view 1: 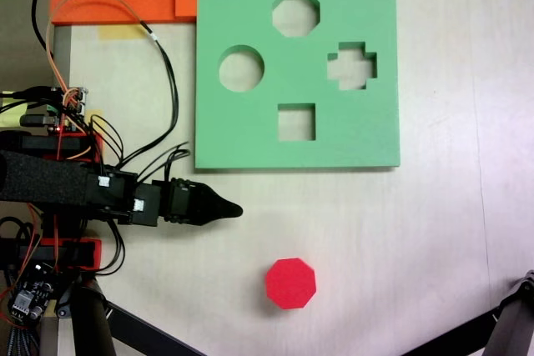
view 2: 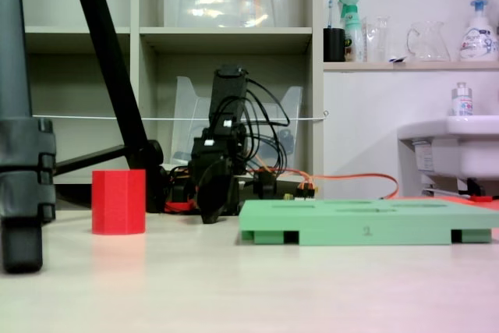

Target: Put the octagonal pillar block into the corresponding hole

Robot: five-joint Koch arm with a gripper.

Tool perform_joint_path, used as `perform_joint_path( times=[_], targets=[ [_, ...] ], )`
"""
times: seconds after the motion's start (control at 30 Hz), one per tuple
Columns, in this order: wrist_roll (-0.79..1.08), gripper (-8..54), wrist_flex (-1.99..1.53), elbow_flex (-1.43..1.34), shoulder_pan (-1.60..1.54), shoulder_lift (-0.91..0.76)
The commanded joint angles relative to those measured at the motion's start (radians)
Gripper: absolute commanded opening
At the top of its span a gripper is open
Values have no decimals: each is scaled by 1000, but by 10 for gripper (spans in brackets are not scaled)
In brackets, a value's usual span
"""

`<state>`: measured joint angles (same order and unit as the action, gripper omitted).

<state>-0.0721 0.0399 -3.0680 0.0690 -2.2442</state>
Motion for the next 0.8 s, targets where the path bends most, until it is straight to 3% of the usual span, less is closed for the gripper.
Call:
perform_joint_path(
  times=[0.0, 0.37, 0.53, 0.7, 0.77],
  targets=[
    [-9, 338, -40, -66, -6, -78],
    [-23, 342, -38, -66, -8, -80],
    [-698, 323, 46, -32, 66, -80],
    [-1037, 310, -77, 130, 137, -80],
    [-1147, 307, -350, 284, 156, -80]
  ],
)
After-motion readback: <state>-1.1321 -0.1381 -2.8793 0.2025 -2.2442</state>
